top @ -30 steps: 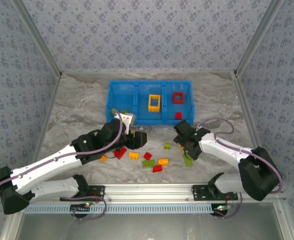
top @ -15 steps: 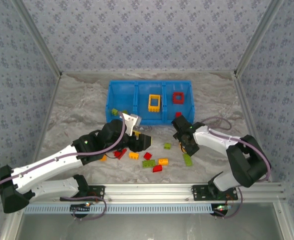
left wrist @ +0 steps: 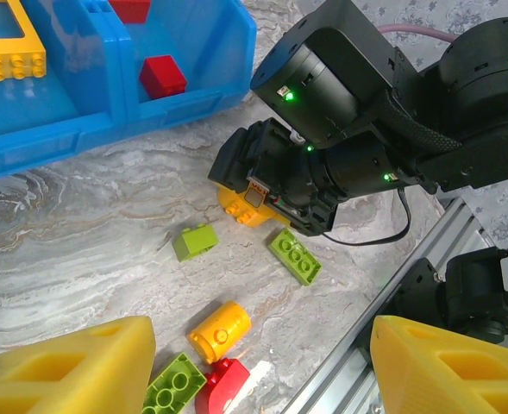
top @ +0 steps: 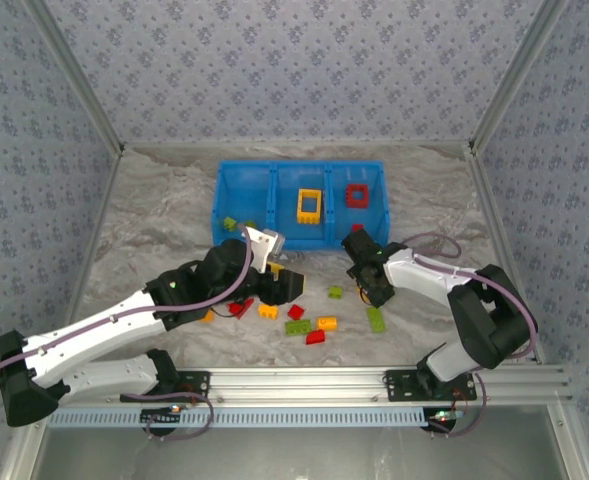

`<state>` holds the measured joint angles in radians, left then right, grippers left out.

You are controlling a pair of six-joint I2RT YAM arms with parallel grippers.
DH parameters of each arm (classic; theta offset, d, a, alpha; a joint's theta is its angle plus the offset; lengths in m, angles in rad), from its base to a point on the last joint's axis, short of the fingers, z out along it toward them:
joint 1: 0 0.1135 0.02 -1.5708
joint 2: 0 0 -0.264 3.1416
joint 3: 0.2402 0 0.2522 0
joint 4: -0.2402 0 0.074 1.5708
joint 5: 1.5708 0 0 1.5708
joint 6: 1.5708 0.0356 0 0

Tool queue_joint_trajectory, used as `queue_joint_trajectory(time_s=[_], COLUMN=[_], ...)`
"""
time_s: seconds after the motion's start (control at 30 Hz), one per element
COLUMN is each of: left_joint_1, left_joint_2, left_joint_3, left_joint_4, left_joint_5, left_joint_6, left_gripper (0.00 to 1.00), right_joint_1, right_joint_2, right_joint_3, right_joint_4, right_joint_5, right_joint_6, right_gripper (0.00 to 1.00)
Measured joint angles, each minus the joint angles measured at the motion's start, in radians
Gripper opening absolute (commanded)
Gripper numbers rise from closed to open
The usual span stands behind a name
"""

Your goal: Sort the legos into containers by color

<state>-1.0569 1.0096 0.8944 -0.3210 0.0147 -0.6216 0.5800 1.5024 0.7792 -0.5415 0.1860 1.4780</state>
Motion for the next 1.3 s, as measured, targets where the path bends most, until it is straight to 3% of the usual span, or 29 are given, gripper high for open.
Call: queue_joint_trajectory(time_s=[0.33,0.6,0.9,1.3], left_joint_1=[0.0,0.0,0.001,0.001], left_joint_2=[-0.006,-0.05,-0.063,-0.088], left_joint_3=[0.0,0.08,0.163,0.163], left_joint_4=[-0.042,-0.18,-0.265,-0.286], left_joint_5=[-0.075,-0.256,-0.431,-0.492], left_joint_6=[-0.005,-0.027,-0.065,-0.08], left_gripper=[0.67,0.67,0.67,0.67], right_joint_1=[0.079,0.259,0.251,0.169], right_joint_2=[-0.035,-0.09,0.306,0.666], right_joint_3=[0.09,0.311,0.775,1.062], right_joint_4=[-0.08,-0.117,-0.137,-0.253], right_joint_5=[0.089,0.239,0.245,0.245], right_joint_6=[-0.063,-0.321,-0.66,-0.81], right_gripper=[0.57,0.55,0.51,0.51])
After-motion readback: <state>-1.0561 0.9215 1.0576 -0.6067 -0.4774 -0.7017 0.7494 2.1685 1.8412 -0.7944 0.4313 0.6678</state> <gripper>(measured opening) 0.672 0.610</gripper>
